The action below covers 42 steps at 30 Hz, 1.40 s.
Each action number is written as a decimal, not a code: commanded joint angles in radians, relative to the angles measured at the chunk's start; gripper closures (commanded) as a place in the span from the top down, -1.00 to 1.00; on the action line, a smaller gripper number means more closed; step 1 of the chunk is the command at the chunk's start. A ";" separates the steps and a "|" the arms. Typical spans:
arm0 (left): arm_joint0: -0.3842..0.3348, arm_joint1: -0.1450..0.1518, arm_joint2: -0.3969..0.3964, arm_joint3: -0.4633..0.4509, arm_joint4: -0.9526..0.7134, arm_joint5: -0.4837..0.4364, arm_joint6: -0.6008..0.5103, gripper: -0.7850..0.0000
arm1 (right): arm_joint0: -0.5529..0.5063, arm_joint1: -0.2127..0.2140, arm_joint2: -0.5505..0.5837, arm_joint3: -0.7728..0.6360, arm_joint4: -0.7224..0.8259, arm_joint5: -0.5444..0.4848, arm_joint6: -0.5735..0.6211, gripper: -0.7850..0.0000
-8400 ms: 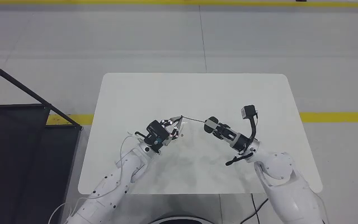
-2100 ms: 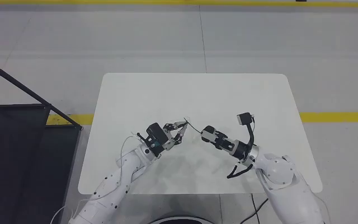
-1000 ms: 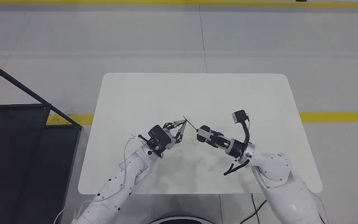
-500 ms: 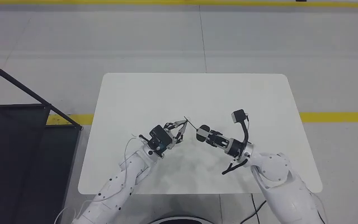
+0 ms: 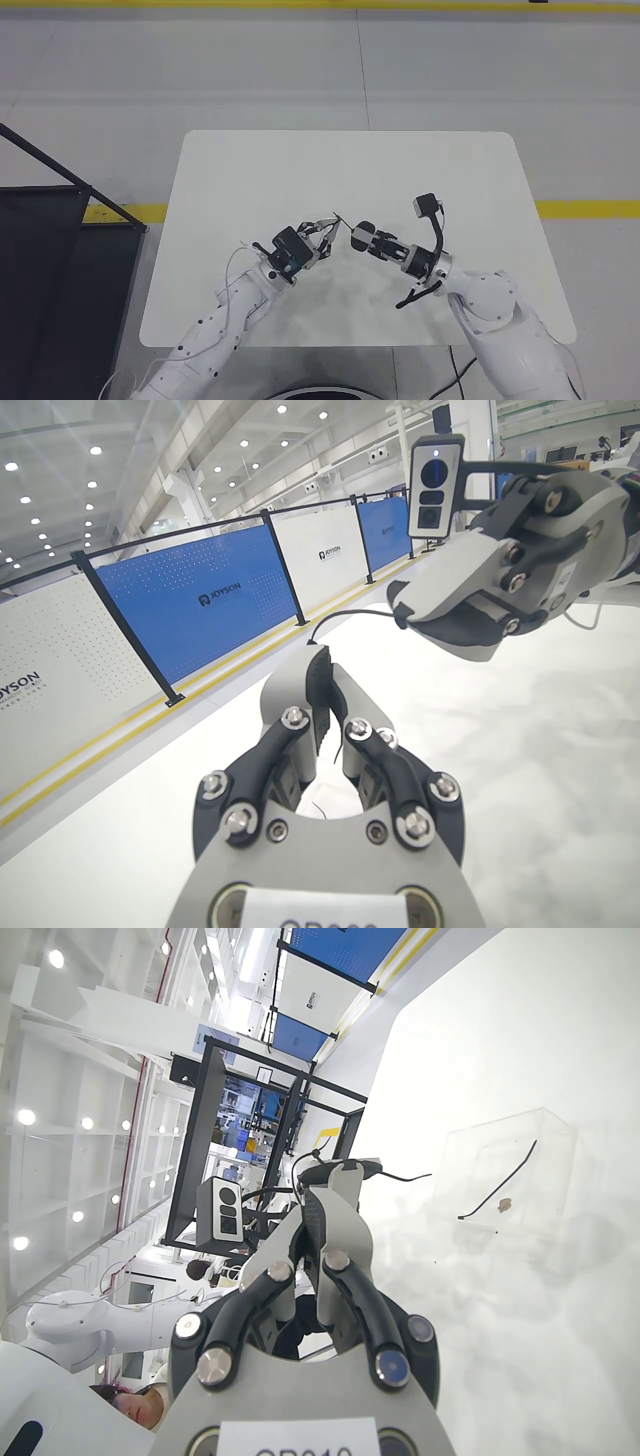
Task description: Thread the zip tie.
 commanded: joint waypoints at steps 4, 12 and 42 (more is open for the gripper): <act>0.001 0.000 -0.002 -0.001 0.000 0.002 0.015 -1.00 | 0.009 0.000 -0.002 0.002 -0.009 0.027 0.009 -1.00; 0.008 0.001 -0.016 -0.006 -0.010 0.009 0.031 -1.00 | 0.017 0.002 -0.004 -0.005 -0.039 0.076 0.017 -1.00; 0.029 0.001 0.006 -0.014 0.160 0.117 0.054 -1.00 | 0.023 0.006 0.010 -0.002 -0.016 0.107 0.038 -1.00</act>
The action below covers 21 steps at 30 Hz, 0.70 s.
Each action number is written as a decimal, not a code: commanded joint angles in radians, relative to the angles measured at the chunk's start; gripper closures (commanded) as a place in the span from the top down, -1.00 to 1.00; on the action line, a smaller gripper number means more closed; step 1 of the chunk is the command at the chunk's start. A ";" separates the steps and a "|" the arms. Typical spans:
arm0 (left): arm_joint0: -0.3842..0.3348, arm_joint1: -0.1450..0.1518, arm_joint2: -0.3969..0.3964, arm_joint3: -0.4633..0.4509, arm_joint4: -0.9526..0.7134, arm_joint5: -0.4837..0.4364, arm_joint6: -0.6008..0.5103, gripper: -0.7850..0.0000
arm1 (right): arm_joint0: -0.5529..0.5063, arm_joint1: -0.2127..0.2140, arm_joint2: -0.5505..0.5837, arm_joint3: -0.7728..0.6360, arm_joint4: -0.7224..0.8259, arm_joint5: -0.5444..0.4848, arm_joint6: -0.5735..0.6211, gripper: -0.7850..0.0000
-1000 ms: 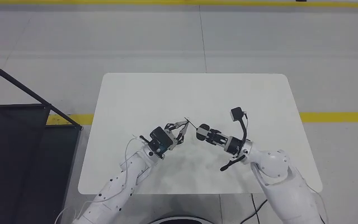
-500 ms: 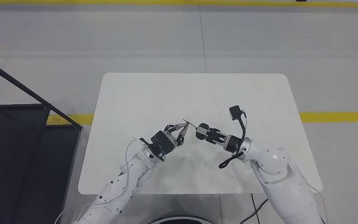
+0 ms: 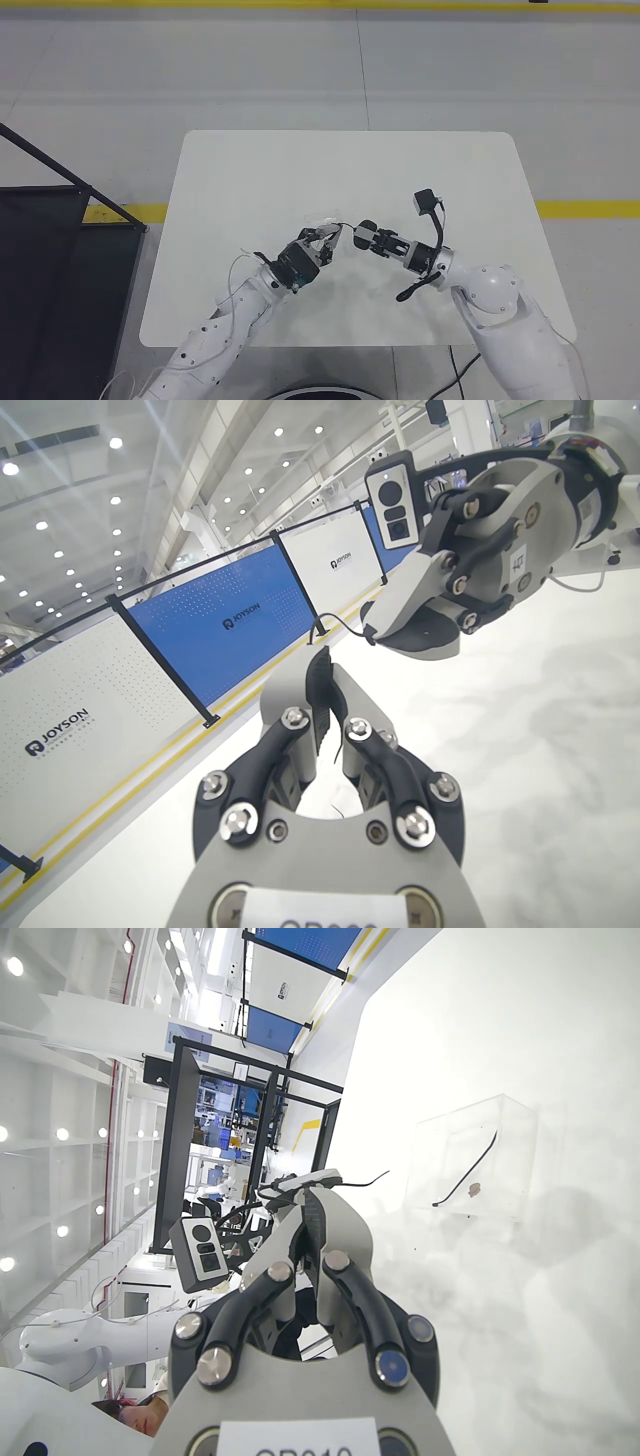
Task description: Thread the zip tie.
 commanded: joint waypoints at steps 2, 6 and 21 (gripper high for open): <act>0.000 0.000 0.003 0.000 0.014 0.005 -0.006 -1.00 | 0.000 0.000 0.000 -0.001 0.000 0.000 -0.002 -1.00; 0.001 -0.002 0.006 0.001 0.003 0.003 -0.005 -1.00 | 0.002 0.000 -0.002 -0.001 -0.003 0.006 -0.001 -1.00; -0.007 -0.007 -0.071 -0.025 -0.349 -0.188 -0.091 -1.00 | -0.023 0.008 0.038 0.011 0.015 -0.076 0.009 1.00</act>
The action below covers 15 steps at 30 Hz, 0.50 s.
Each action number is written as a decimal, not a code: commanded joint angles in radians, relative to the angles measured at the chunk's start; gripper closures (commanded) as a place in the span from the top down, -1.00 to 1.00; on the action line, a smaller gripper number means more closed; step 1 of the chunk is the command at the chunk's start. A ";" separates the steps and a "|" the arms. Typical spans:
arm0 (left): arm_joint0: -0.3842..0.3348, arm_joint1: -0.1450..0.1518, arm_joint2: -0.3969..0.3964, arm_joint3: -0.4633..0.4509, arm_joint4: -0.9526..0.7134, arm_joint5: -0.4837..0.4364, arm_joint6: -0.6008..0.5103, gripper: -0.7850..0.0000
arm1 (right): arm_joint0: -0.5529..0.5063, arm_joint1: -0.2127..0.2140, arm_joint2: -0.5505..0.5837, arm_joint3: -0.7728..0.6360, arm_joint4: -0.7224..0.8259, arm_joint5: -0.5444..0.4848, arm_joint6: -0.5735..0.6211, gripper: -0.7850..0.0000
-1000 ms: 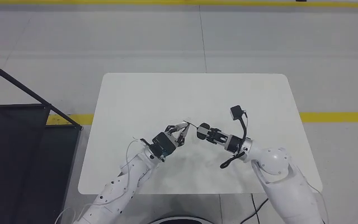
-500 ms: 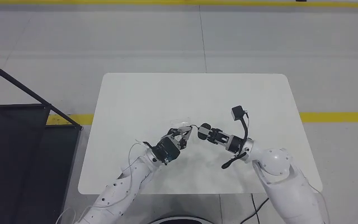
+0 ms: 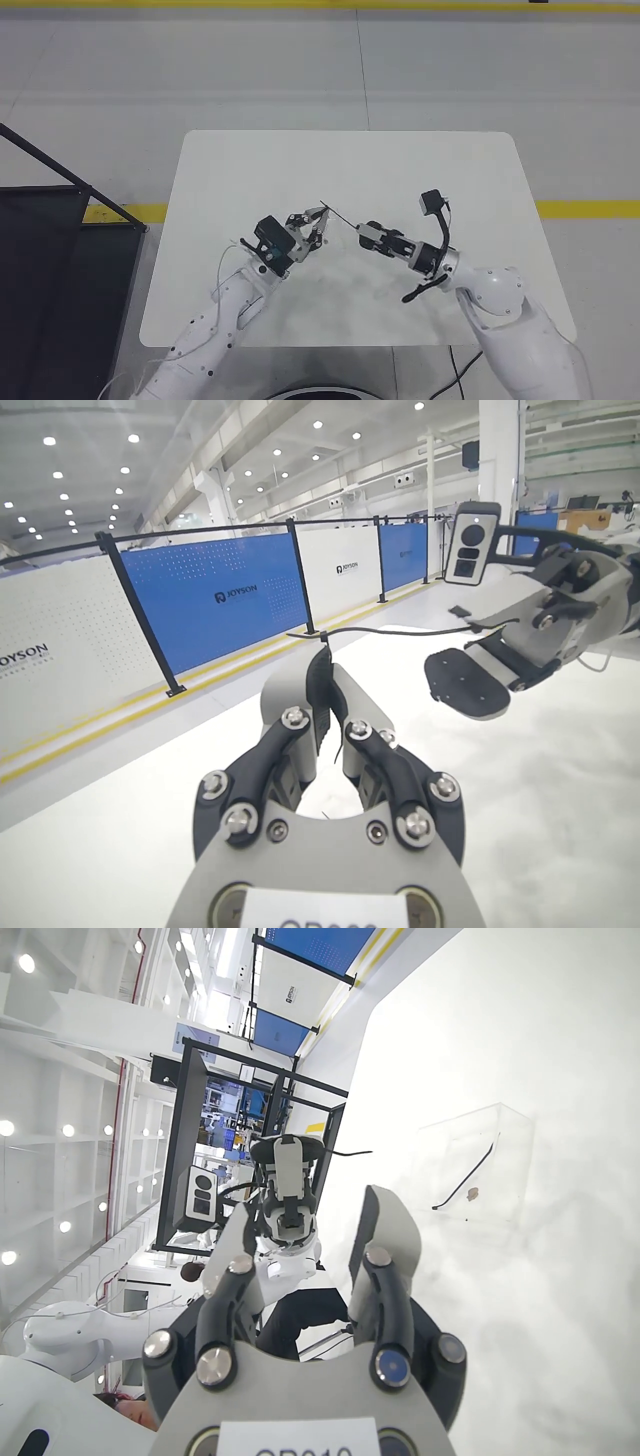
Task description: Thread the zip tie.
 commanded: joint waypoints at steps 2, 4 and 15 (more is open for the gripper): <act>-0.001 0.002 -0.015 -0.006 -0.065 -0.068 -0.028 -1.00 | -0.007 0.004 0.018 0.010 0.017 -0.033 0.023 1.00; 0.000 0.003 -0.023 -0.009 -0.119 -0.127 -0.051 -1.00 | -0.004 0.006 0.030 0.024 0.033 -0.041 0.043 1.00; -0.001 0.007 -0.040 -0.015 -0.186 -0.195 -0.121 -1.00 | 0.000 0.011 0.041 0.035 0.002 -0.009 0.055 1.00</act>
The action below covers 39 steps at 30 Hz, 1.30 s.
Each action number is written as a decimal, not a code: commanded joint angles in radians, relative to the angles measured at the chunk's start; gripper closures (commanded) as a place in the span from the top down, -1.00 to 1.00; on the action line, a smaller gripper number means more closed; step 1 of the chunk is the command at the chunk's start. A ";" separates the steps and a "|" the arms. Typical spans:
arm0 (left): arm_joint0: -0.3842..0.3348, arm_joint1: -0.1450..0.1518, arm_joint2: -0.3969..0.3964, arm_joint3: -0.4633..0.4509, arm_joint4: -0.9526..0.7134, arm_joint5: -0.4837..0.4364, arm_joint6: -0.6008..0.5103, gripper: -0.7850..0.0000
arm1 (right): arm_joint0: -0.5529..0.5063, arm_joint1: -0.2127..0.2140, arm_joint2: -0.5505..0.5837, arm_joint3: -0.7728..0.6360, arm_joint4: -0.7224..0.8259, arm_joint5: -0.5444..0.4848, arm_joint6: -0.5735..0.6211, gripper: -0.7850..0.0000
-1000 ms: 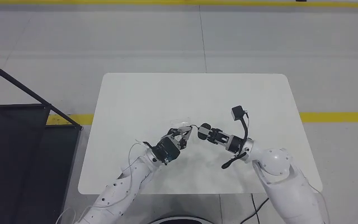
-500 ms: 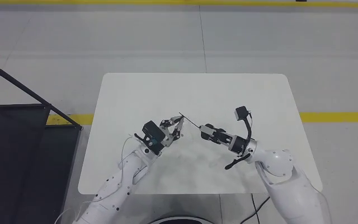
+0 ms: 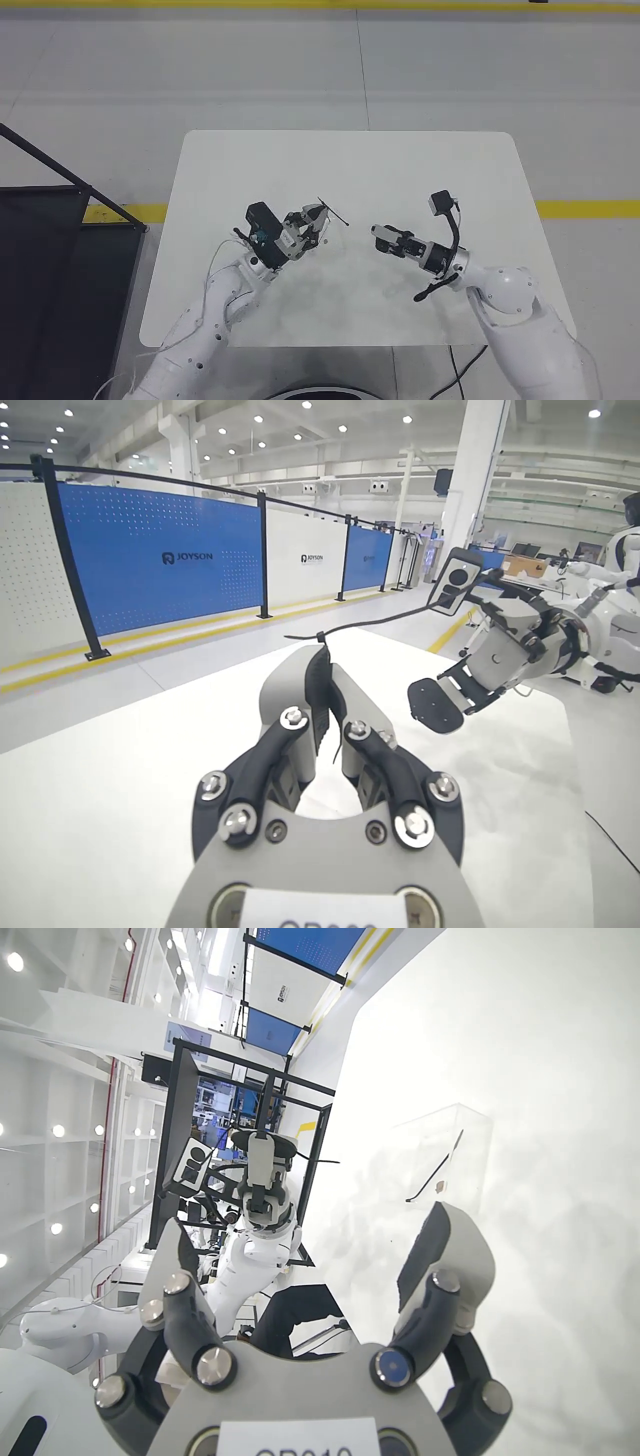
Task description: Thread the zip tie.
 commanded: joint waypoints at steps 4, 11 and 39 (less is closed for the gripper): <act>0.018 -0.001 0.002 -0.027 -0.023 0.007 -0.001 -1.00 | -0.009 -0.002 -0.010 -0.002 0.003 -0.028 -0.017 1.00; 0.057 -0.004 -0.007 -0.078 -0.190 -0.045 -0.036 -1.00 | 0.017 -0.012 -0.060 0.099 0.093 -0.208 0.041 0.82; 0.047 -0.022 0.036 -0.072 -0.388 -0.086 -0.160 -1.00 | 0.158 -0.042 -0.172 0.267 0.133 -0.377 0.059 -0.14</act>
